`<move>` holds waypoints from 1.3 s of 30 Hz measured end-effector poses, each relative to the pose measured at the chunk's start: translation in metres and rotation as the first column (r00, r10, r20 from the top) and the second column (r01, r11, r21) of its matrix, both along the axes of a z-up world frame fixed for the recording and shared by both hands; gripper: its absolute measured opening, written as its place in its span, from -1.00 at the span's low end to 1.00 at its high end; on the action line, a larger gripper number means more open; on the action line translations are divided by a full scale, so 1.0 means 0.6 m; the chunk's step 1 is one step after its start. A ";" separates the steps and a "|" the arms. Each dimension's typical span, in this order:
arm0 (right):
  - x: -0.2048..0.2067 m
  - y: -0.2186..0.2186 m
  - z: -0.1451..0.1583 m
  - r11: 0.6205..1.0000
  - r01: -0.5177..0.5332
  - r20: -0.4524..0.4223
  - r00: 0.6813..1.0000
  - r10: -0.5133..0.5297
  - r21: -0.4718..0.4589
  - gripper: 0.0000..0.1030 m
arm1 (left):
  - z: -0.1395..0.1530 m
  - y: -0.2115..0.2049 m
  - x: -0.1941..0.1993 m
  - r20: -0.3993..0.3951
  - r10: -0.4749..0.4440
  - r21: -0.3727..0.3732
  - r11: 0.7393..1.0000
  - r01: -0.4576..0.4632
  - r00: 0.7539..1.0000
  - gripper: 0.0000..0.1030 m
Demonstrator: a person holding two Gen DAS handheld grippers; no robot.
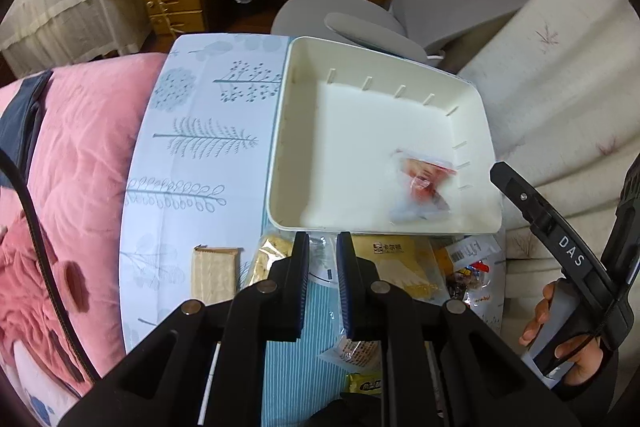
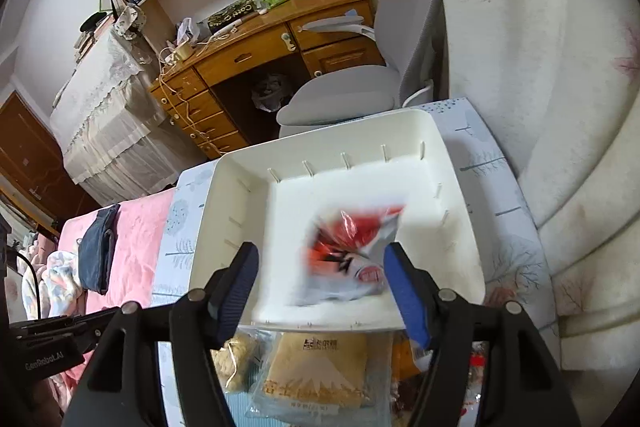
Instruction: Organize snacks
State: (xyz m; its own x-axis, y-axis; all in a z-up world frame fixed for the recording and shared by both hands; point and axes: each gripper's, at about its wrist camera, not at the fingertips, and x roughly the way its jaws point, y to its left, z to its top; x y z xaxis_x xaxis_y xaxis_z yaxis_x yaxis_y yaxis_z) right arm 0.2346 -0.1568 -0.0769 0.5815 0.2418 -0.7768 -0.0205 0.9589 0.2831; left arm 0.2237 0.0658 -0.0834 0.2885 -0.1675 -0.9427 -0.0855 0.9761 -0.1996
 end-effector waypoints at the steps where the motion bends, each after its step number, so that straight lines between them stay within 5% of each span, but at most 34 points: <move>1: 0.001 -0.002 -0.002 1.000 -0.004 -0.004 1.000 0.004 0.008 0.37 | 0.000 0.002 -0.002 -0.001 0.007 0.000 1.000 -0.007 1.000 -0.77; 22: -0.118 -0.001 0.012 0.998 0.061 -0.006 0.998 -0.060 0.030 0.45 | -0.012 0.098 -0.115 -0.030 0.063 0.008 0.998 -0.063 0.998 -0.67; 33: -0.222 0.016 -0.005 0.985 0.171 -0.053 0.984 -0.170 0.010 0.45 | -0.045 0.153 -0.155 -0.072 -0.007 0.000 1.000 0.007 0.997 -0.38; 35: -0.238 0.020 -0.010 0.981 0.194 -0.065 0.979 -0.192 0.012 0.45 | -0.054 0.159 -0.158 -0.084 -0.026 0.000 1.000 0.026 0.996 -0.13; 39: -0.272 0.029 -0.023 0.972 0.236 -0.087 0.968 -0.235 0.005 0.46 | -0.072 0.167 -0.158 -0.100 -0.075 0.003 0.997 0.075 0.992 0.04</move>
